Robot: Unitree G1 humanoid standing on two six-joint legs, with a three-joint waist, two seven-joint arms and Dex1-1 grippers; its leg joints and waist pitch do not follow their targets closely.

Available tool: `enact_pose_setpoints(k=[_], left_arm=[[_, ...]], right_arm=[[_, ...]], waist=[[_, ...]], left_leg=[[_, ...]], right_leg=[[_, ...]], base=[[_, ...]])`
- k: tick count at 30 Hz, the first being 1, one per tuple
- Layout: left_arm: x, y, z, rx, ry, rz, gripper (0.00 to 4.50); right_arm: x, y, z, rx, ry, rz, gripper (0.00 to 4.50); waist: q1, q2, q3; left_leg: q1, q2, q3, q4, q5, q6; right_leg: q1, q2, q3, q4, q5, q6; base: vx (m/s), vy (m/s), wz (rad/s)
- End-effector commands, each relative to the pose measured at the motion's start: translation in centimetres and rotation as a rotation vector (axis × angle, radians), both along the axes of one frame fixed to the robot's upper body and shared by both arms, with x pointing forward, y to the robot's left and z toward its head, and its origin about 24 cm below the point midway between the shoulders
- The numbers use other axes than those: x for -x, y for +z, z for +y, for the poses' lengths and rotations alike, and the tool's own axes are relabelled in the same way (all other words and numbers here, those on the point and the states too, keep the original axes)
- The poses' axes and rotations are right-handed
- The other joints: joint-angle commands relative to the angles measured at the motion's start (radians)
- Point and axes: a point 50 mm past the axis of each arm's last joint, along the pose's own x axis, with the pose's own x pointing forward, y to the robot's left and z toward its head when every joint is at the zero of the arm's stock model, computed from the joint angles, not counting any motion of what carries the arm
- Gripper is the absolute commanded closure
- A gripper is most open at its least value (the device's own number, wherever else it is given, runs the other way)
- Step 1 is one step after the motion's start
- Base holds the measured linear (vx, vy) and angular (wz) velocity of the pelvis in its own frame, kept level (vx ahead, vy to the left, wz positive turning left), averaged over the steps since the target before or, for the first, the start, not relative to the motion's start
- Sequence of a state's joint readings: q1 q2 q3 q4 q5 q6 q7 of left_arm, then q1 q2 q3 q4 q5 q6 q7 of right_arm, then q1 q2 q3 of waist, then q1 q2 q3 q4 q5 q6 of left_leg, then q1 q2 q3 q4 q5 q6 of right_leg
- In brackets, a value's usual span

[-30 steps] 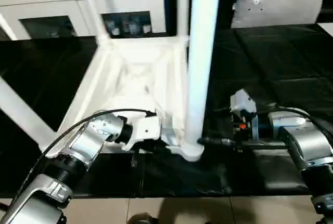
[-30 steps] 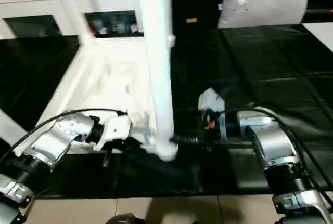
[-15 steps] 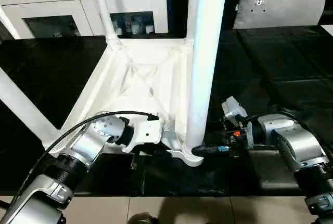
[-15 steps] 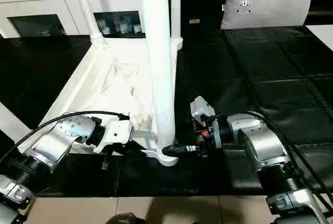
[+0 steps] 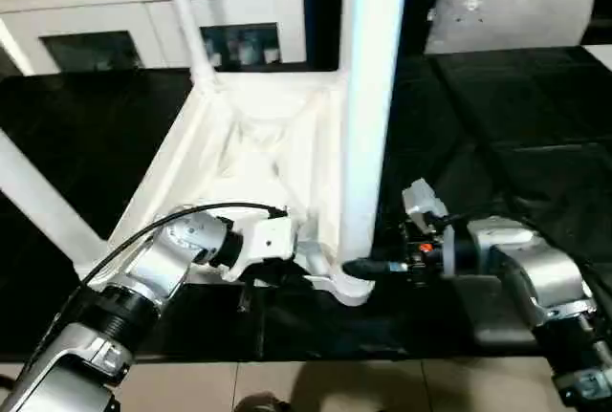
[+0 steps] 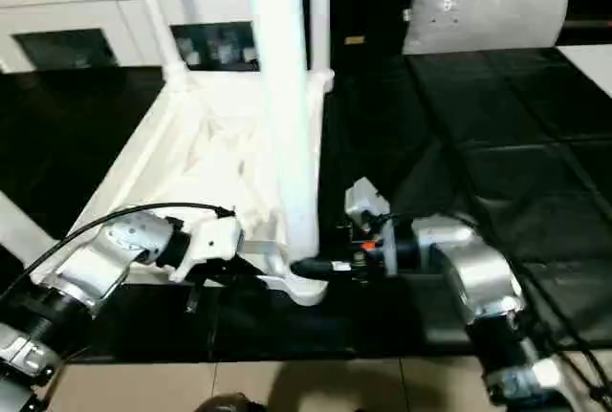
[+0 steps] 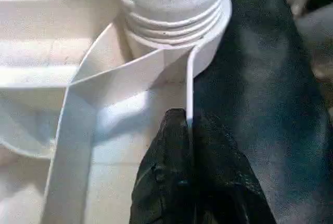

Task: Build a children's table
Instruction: Rotate leg to tighten

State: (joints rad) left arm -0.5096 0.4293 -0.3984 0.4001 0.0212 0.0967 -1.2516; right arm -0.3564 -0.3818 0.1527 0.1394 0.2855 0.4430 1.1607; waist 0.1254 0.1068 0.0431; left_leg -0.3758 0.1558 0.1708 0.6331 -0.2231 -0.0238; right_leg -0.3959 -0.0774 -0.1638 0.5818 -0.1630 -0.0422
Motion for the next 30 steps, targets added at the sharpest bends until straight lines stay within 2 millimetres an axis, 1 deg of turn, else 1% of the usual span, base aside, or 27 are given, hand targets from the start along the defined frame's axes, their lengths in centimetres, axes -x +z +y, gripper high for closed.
enact_pose_setpoints(k=[1,2,3,4,5,6,7,8,9,10,11,12,13,14,15,16,17,18,19,20,22,23,25,26,27,28,30], left_arm=[[-0.2,0.4,-2.5,0.063,0.027,-0.01,4.5],[-0.4,0.5,-2.7,0.065,0.051,-0.017,4.5],[-1.1,0.6,-3.2,0.061,0.136,-0.041,4.5],[-1.6,0.7,-3.5,0.055,0.197,-0.058,4.5],[-2.1,0.8,-4.0,0.065,0.247,-0.069,4.5],[-2.6,1.1,-4.6,0.074,0.294,-0.088,4.5],[-2.9,1.2,-5.3,0.086,0.322,-0.103,4.5],[-3.0,1.3,-5.9,0.097,0.344,-0.106,4.5],[-3.1,1.4,-6.2,0.101,0.357,-0.106,4.5],[-3.1,1.4,-6.2,0.101,0.357,-0.106,4.5],[-3.1,1.4,-6.9,0.101,0.371,-0.116,4.5],[-3.1,1.4,-7.1,0.099,0.375,-0.12,4.5],[-3.1,1.3,-7.2,0.096,0.375,-0.126,4.5],[-3.1,1.3,-7.3,0.093,0.374,-0.128,4.5],[-3.1,1.3,-7.2,0.088,0.374,-0.132,4.5],[-3.1,1.3,-7.1,0.086,0.375,-0.133,4.5],[-3.2,1.3,-6.8,0.082,0.378,-0.136,4.5],[-3.2,1.3,-6.8,0.082,0.378,-0.136,4.5],[-3.2,1.3,-6.6,0.081,0.376,-0.137,4.5],[-3.3,1.2,-5.9,0.073,0.368,-0.149,4.5],[-3.3,1.2,-5.3,0.068,0.356,-0.148,4.5],[-3.2,1.1,-4.8,0.067,0.316,-0.153,4.5],[-3.1,1.1,-4.6,0.067,0.299,-0.157,4.5],[-2.9,1.0,-4.3,0.061,0.252,-0.162,4.5],[-2.7,1.0,-4.1,0.059,0.209,-0.167,4.5],[-2.5,0.9,-3.9,0.059,0.175,-0.158,4.5],[-2.1,0.6,-3.3,0.035,0.124,-0.135,4.5]], right_arm=[[-1.2,-0.3,1.2,0.038,-0.212,0.012,2.49],[-1.5,-0.4,1.4,0.042,-0.266,0.019,2.5],[-1.9,-0.5,1.6,0.059,-0.355,-0.001,2.51],[-2.2,-0.5,1.7,0.071,-0.415,-0.017,2.51],[-2.5,-0.6,2.0,0.076,-0.472,-0.019,2.51],[-2.8,-0.7,2.2,0.076,-0.529,-0.03,2.51],[-3.2,-0.9,2.4,0.067,-0.586,-0.026,2.51],[-3.4,-0.9,2.6,0.063,-0.638,-0.027,2.51],[-3.6,-1.0,2.7,0.062,-0.67,-0.028,2.51],[-3.6,-1.0,2.7,0.062,-0.67,-0.028,2.51],[-3.8,-0.7,3.1,0.043,-0.704,-0.054,1.97],[-3.9,-0.5,3.3,0.026,-0.707,-0.065,1.83],[-3.9,-0.3,3.4,0.003,-0.711,-0.064,1.83],[-4.0,-0.2,3.4,-0.012,-0.713,-0.061,1.78],[-3.9,0.0,3.4,-0.024,-0.704,-0.063,1.48],[-3.9,-0.1,3.3,-0.013,-0.706,-0.069,1.48],[-3.9,-0.2,2.9,-0.004,-0.712,-0.06,1.41],[-3.9,-0.2,2.9,-0.004,-0.712,-0.06,1.42],[-3.8,-0.2,2.8,-0.022,-0.692,-0.047,1.42],[-3.4,-0.5,2.2,0.003,-0.657,-0.057,1.12],[-3.1,-0.6,1.5,-0.005,-0.624,-0.059,0.98],[-2.6,-0.4,0.7,-0.023,-0.564,-0.078,0.92],[-2.5,-0.3,0.5,-0.023,-0.547,-0.085,0.67],[-2.4,-0.2,-0.2,0.004,-0.5,-0.142,0.58],[-2.3,-0.2,-0.8,0.05,-0.464,-0.196,0.53],[-2.3,-0.3,-1.3,0.084,-0.445,-0.205,0.46],[-2.1,-0.3,-2.4,0.102,-0.393,-0.162,0.24]], waist=[[-0.016,-0.016,-0.057],[-0.034,-0.01,-0.052],[-0.042,-0.008,-0.05],[-0.067,-0.001,-0.042],[-0.088,0.005,-0.039],[-0.099,0.004,-0.039],[-0.121,0.01,-0.04],[-0.136,0.016,-0.045],[-0.139,0.014,-0.045],[-0.142,0.009,-0.045],[-0.146,-0.004,-0.047],[-0.144,-0.006,-0.049],[-0.136,-0.005,-0.054],[-0.132,-0.001,-0.057],[-0.128,0.002,-0.063],[-0.125,0.004,-0.066],[-0.119,0.004,-0.071],[-0.114,0.004,-0.074],[-0.109,0.001,-0.078],[-0.101,-0.002,-0.081],[-0.088,-0.003,-0.079],[-0.077,-0.006,-0.076],[-0.073,-0.004,-0.076],[-0.067,-0.003,-0.077],[-0.067,-0.009,-0.078],[-0.062,-0.011,-0.076],[-0.058,-0.007,-0.07]], left_leg=[[0.012,0.085,-0.043,-0.086,-0.183,0.034],[0.017,0.077,-0.044,-0.085,-0.227,0.016],[0.024,0.076,-0.046,-0.084,-0.254,0.011],[0.034,0.076,-0.048,-0.085,-0.32,-0.003],[0.051,0.075,-0.051,-0.08,-0.393,-0.014],[0.053,0.077,-0.055,-0.081,-0.423,-0.015],[0.038,0.094,-0.069,-0.095,-0.471,-0.011],[0.026,0.119,-0.083,-0.118,-0.521,-0.012],[0.029,0.112,-0.079,-0.116,-0.519,-0.017],[0.034,0.095,-0.071,-0.108,-0.501,-0.02],[0.03,0.063,-0.058,-0.087,-0.412,-0.01],[0.027,0.052,-0.051,-0.079,-0.35,0.004],[0.018,0.047,-0.045,-0.075,-0.244,0.036],[0.011,0.06,-0.049,-0.082,-0.186,0.062],[0.012,0.078,-0.055,-0.086,-0.154,0.077],[0.01,0.085,-0.059,-0.086,-0.137,0.083],[0.01,0.092,-0.06,-0.085,-0.102,0.093],[0.011,0.092,-0.06,-0.083,-0.081,0.097],[0.003,0.089,-0.058,-0.078,-0.033,0.111],[-0.003,0.083,-0.053,-0.073,-0.003,0.131],[-0.004,0.081,-0.047,-0.071,-0.004,0.154],[-0.005,0.08,-0.044,-0.07,-0.022,0.152],[-0.005,0.081,-0.045,-0.07,-0.024,0.152],[-0.005,0.084,-0.047,-0.069,-0.028,0.149],[-0.007,0.083,-0.045,-0.067,-0.027,0.147],[-0.007,0.084,-0.044,-0.068,-0.036,0.145],[-0.002,0.086,-0.042,-0.071,-0.08,0.136]], right_leg=[[0.055,-0.109,0.07,-0.096,-0.457,-0.047],[0.055,-0.106,0.06,-0.111,-0.53,-0.017],[0.053,-0.106,0.055,-0.119,-0.561,-0.002],[0.048,-0.098,0.04,-0.131,-0.604,0.018],[0.044,-0.094,0.023,-0.148,-0.645,0.045],[0.05,-0.094,0.014,-0.151,-0.646,0.053],[0.073,-0.092,0.007,-0.138,-0.594,0.064],[0.084,-0.098,0.036,-0.098,-0.483,0.053],[0.077,-0.103,0.043,-0.102,-0.473,0.04],[0.07,-0.111,0.043,-0.114,-0.489,0.028],[0.067,-0.122,0.04,-0.133,-0.544,0.019],[0.067,-0.125,0.04,-0.14,-0.559,0.019],[0.072,-0.123,0.043,-0.142,-0.541,0.019],[0.074,-0.114,0.044,-0.133,-0.478,0.01],[0.072,-0.109,0.047,-0.119,-0.393,-0.007],[0.072,-0.11,0.05,-0.11,-0.345,-0.019],[0.071,-0.11,0.056,-0.095,-0.263,-0.044],[0.071,-0.113,0.06,-0.087,-0.223,-0.058],[0.077,-0.117,0.066,-0.07,-0.138,-0.09],[0.076,-0.118,0.07,-0.061,-0.087,-0.105],[0.075,-0.119,0.069,-0.063,-0.101,-0.105],[0.074,-0.118,0.066,-0.072,-0.169,-0.084],[0.072,-0.116,0.067,-0.072,-0.191,-0.07],[0.068,-0.115,0.066,-0.071,-0.201,-0.066],[0.068,-0.114,0.069,-0.069,-0.194,-0.064],[0.063,-0.114,0.068,-0.068,-0.202,-0.066],[0.061,-0.112,0.068,-0.075,-0.264,-0.062]], base=[[0.0,0.0,0.0],[0.0,0.0,0.0],[0.0,0.0,0.0],[0.0,0.0,0.0],[0.0,0.0,0.0],[0.0,0.0,0.0],[0.0,0.0,0.0],[0.0,0.0,0.0],[0.0,0.0,0.0],[0.0,0.0,0.0],[0.0,0.0,0.0],[0.0,0.0,0.0],[0.0,0.0,0.0],[0.0,0.0,0.0],[0.0,0.0,0.0],[0.0,0.0,0.0],[0.0,0.0,0.0],[0.061,0.002,0.03],[0.0,0.0,0.0],[0.0,0.0,0.0],[0.0,0.0,0.0],[0.0,0.0,0.0],[0.0,0.0,0.0],[0.0,0.0,0.0],[0.0,0.0,0.0],[0.0,0.0,0.0],[0.0,0.0,0.0]])
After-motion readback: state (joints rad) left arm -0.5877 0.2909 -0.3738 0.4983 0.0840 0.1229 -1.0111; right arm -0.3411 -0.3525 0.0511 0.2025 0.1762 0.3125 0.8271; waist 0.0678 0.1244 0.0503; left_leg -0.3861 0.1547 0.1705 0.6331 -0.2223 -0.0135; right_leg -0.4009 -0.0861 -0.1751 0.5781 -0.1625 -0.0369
